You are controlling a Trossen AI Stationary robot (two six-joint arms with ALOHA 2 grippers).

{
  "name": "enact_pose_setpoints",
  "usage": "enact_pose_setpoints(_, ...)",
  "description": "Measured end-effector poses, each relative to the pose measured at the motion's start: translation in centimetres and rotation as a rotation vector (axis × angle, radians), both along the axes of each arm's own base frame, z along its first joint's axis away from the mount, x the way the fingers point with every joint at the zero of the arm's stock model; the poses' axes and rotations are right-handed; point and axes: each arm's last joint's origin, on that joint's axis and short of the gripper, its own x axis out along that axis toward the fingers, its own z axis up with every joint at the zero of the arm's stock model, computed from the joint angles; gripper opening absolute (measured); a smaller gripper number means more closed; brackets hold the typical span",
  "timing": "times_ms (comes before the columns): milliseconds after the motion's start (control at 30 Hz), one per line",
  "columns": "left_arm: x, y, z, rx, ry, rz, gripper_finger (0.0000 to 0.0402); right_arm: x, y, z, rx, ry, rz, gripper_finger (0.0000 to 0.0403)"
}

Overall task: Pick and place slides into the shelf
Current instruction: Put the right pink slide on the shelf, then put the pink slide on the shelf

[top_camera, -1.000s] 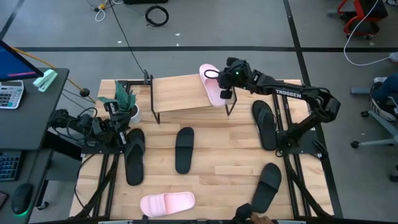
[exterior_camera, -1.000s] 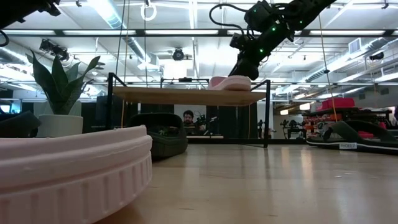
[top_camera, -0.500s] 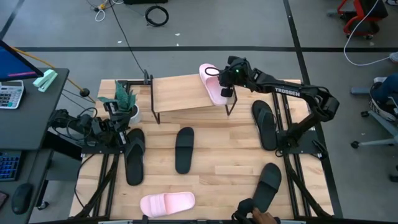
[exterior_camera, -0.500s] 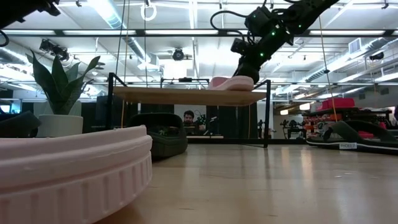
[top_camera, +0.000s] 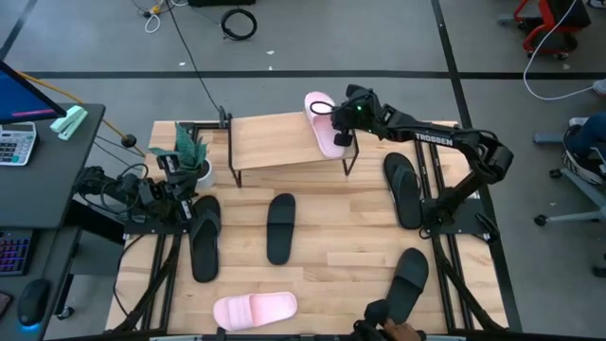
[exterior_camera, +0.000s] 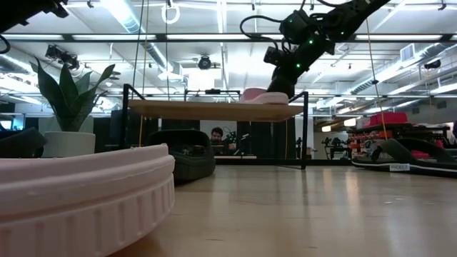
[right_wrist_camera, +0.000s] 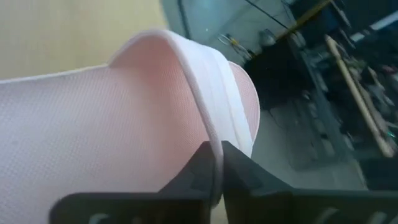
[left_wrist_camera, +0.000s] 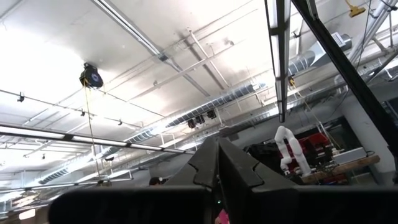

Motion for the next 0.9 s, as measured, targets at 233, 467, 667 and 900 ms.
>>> enact_pose_setpoints(233, 0.0, 0.0, 0.0, 0.002, 0.001, 0.001, 0.001, -0.5, 0.1, -0.2, 0.0, 0.057, -0.082, 0.0033)
enact_pose_setpoints(467, 0.0, 0.0, 0.0, 0.002, 0.001, 0.001, 0.0019, -0.8, 0.3, -0.5, 0.042, 0.08, -0.089, 0.0014)
enact_pose_setpoints(667, 0.0, 0.0, 0.0, 0.002, 0.001, 0.002, 0.0012, -0.7, 0.3, -0.3, 0.048, 0.083, -0.089, 0.0067)
enact_pose_setpoints(900, 0.0, 0.0, 0.0, 0.002, 0.001, 0.002, 0.0013, -0.2, 0.4, 1.9, 0.058, 0.087, -0.07, 0.0126)
